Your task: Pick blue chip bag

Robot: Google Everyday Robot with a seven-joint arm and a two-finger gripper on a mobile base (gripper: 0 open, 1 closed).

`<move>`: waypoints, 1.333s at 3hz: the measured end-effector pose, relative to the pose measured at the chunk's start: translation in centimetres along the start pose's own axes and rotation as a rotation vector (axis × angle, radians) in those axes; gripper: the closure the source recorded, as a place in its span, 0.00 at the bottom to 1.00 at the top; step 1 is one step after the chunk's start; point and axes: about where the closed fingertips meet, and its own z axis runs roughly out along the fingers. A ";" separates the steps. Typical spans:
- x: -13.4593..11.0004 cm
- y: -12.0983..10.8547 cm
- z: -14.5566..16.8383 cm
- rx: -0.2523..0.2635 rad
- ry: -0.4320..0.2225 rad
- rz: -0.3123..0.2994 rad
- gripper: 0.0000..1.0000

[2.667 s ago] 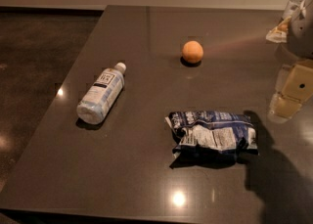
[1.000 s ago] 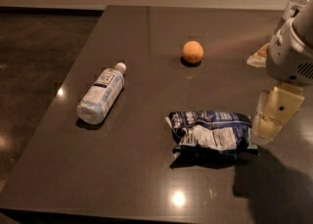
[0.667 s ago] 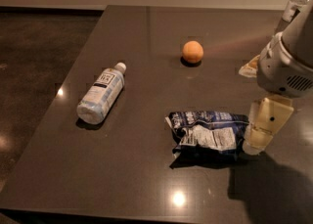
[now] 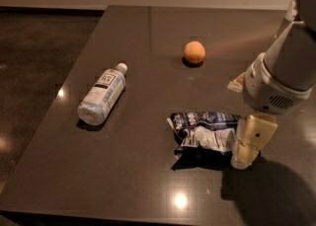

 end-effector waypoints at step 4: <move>-0.4 -0.9 2.9 -0.007 0.025 -0.013 0.59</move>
Offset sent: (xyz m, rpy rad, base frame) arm 0.0211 0.0096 -0.0367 -0.0098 0.0177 0.0092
